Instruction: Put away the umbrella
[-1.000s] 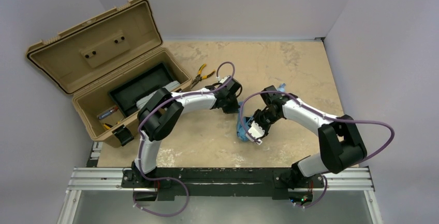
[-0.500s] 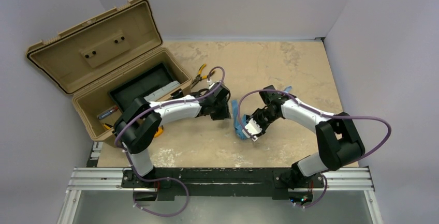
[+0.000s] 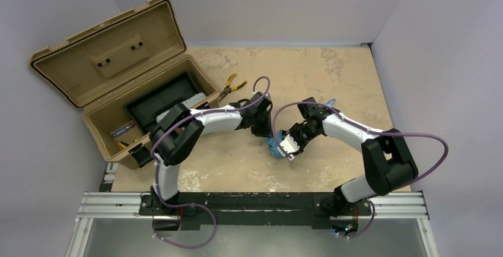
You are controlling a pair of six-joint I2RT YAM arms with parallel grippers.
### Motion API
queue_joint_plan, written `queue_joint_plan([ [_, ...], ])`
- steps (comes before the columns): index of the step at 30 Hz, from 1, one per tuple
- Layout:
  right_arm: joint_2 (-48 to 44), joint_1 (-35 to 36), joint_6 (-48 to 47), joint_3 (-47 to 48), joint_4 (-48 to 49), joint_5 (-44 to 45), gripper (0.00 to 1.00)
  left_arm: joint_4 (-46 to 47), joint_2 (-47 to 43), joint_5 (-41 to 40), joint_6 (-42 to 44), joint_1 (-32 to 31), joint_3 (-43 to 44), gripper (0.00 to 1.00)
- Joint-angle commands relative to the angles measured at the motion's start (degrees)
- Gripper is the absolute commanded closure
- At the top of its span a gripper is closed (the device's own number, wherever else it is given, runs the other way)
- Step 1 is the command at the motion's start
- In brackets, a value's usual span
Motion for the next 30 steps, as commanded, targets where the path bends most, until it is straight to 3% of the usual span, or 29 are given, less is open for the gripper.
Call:
queue_joint_plan([
  [1, 1.2, -0.5, 0.7, -1.3, 0.7, 2.7, 1.0, -0.6, -2.1, -1.1, 1.0, 0.4, -0.1, 0.84],
  [8, 1.3, -0.5, 1.1, -0.8, 0.9, 2.7, 1.0, -2.8, -1.3, -1.2, 1.4, 1.3, -0.1, 0.81],
  [15, -1.6, -0.5, -3.1, 2.1, -5.1, 1.0, 1.0, -3.8, 3.8, 0.9, 0.1, 1.9, 0.3, 1.0],
  [20, -5.7, -0.2, -4.9, 4.0, -7.9, -4.8, 1.0, -2.6, 5.6, 1.8, -0.4, 2.9, -1.0, 1.0],
  [30, -6.5, 2.6, -2.2, 4.9, -7.7, -7.4, 1.0, -1.5, 7.9, 3.3, -0.3, 3.8, -1.0, 1.0],
])
